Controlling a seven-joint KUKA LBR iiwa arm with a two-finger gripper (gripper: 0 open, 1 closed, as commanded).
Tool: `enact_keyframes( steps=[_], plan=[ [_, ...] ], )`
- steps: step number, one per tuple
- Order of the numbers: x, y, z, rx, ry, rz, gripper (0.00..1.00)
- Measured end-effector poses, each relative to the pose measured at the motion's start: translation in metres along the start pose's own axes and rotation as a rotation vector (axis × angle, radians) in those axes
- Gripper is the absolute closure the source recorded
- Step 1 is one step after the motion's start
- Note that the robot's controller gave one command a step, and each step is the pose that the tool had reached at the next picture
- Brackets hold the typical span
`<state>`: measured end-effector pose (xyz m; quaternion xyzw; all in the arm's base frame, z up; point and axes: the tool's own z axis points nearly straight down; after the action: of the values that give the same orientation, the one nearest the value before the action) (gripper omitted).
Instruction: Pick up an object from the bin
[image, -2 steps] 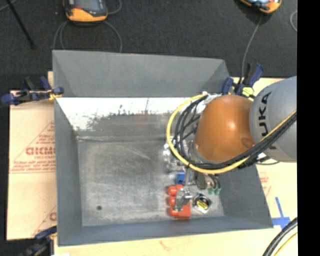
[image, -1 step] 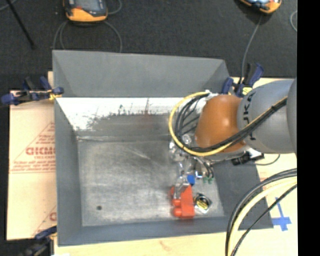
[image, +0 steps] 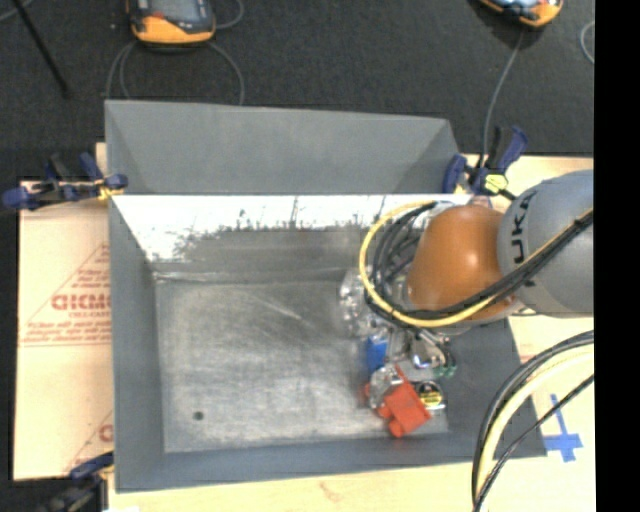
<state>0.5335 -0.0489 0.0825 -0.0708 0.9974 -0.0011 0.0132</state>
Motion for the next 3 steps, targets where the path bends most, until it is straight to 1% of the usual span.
enact_keyframes(
  steps=[1,2,3],
  plan=[
    [0.017,-0.055,0.008,-0.003,0.010,0.069,0.00],
    [0.014,-0.055,0.006,-0.001,0.002,0.071,1.00],
    [0.017,-0.072,-0.106,0.002,0.016,0.094,1.00]
  ],
)
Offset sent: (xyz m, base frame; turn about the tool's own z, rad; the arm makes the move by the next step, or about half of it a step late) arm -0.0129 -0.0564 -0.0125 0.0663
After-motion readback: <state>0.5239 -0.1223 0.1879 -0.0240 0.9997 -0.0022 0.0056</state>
